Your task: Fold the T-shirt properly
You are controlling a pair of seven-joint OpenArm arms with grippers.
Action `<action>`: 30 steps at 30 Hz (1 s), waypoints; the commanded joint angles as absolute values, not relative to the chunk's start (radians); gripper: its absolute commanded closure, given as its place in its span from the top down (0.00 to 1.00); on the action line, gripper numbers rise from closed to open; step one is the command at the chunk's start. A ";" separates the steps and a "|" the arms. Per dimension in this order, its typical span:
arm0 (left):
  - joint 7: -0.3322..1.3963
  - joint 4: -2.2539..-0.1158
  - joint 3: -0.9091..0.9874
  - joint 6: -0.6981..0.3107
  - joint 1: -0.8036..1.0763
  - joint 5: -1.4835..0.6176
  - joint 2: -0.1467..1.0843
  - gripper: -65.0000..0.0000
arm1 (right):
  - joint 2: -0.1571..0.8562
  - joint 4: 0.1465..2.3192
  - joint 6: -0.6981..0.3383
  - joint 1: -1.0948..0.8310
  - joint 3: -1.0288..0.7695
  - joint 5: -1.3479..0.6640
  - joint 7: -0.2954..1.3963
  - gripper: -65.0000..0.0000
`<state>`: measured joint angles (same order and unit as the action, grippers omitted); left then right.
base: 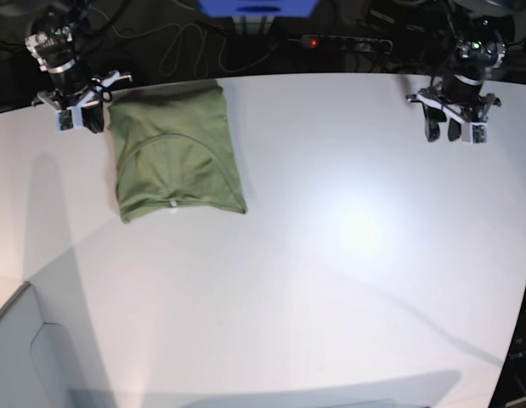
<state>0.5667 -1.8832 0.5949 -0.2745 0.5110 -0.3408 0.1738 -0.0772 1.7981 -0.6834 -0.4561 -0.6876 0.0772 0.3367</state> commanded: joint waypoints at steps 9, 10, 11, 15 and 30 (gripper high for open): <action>0.547 -1.888 0.621 -0.277 0.604 -0.349 0.114 0.38 | -0.038 1.713 -0.698 -0.460 -0.679 0.058 0.308 0.00; 0.547 -1.888 0.624 -0.277 0.608 -0.349 0.102 0.38 | -0.038 1.710 -0.698 -0.461 -0.679 0.058 0.311 0.00; 0.547 -1.888 0.624 -0.277 0.608 -0.348 0.093 0.38 | -0.038 1.709 -0.698 -0.463 -0.679 0.058 0.311 0.00; 0.547 -1.890 0.622 -0.277 0.639 -0.348 0.068 0.38 | -0.036 1.710 -0.698 -0.484 -0.654 0.056 0.306 0.00; 0.549 -1.897 0.618 -0.275 0.719 -0.348 0.005 0.38 | -0.044 1.753 -0.698 -0.550 -0.737 0.054 0.312 0.00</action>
<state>0.5629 -1.8774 0.6170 -0.2729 0.7029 -0.3397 0.0002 -0.0509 1.7317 -0.6830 -0.5346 -0.7315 0.0750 0.3355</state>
